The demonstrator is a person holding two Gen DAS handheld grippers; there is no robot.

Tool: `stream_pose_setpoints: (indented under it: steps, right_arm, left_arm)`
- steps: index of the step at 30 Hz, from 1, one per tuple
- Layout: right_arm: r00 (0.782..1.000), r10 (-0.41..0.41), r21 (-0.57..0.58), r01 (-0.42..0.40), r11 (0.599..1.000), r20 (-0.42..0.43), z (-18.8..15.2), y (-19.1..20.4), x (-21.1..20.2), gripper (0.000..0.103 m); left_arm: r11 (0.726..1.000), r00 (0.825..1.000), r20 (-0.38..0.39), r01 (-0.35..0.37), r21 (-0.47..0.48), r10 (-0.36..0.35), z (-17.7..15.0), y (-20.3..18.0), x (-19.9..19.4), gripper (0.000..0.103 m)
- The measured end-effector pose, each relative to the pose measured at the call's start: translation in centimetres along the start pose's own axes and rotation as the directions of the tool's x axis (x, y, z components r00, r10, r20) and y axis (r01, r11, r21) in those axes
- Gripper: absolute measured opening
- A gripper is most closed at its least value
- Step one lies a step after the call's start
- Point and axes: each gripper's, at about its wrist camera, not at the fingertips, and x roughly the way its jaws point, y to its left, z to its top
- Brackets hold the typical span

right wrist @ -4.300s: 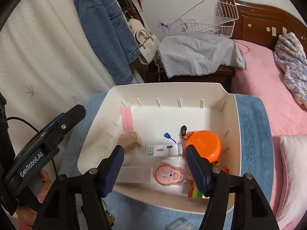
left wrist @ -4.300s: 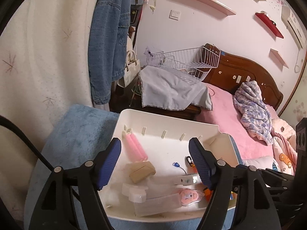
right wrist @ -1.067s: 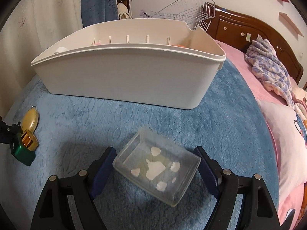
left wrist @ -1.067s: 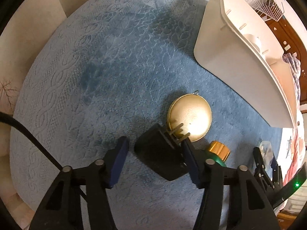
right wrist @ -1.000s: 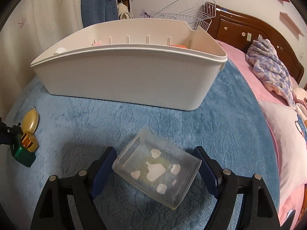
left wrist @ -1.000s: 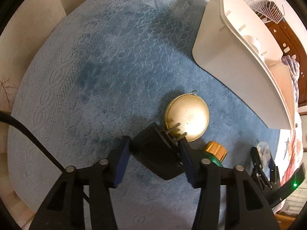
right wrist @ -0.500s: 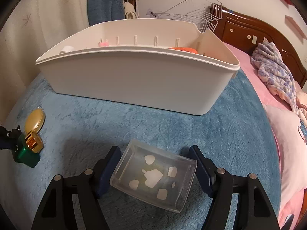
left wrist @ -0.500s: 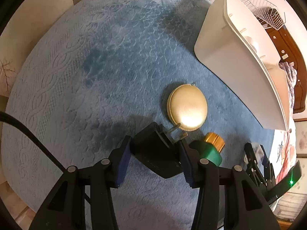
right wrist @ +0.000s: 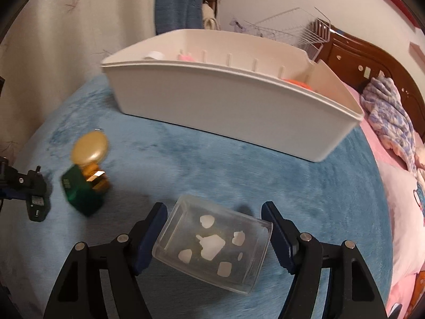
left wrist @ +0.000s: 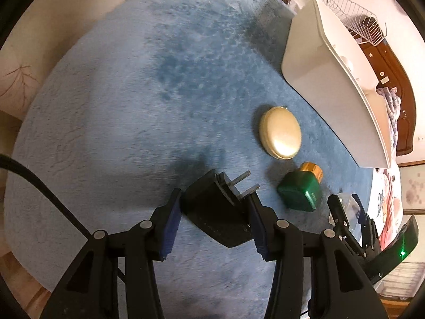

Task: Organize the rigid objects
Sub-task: 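Carry the clear box and black adapter over the white tray with both tools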

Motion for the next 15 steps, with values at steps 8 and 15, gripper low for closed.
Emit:
stream_pose_setpoints:
  steps: [8,15]
  right_arm:
    - [0.998,0.034,-0.032,-0.032,0.999,0.060,1.5,3.4,-2.4,0.074]
    - [0.991,0.050,-0.103,-0.038,0.994,0.121,4.0,5.9,-4.2,0.074]
  left_arm:
    - [1.000,0.997,0.081,-0.014,0.019,0.012,0.6,3.2,-3.1,0.051]
    - [0.999,0.987,0.163,-0.016,0.029,0.011,2.8,3.8,-5.2,0.051]
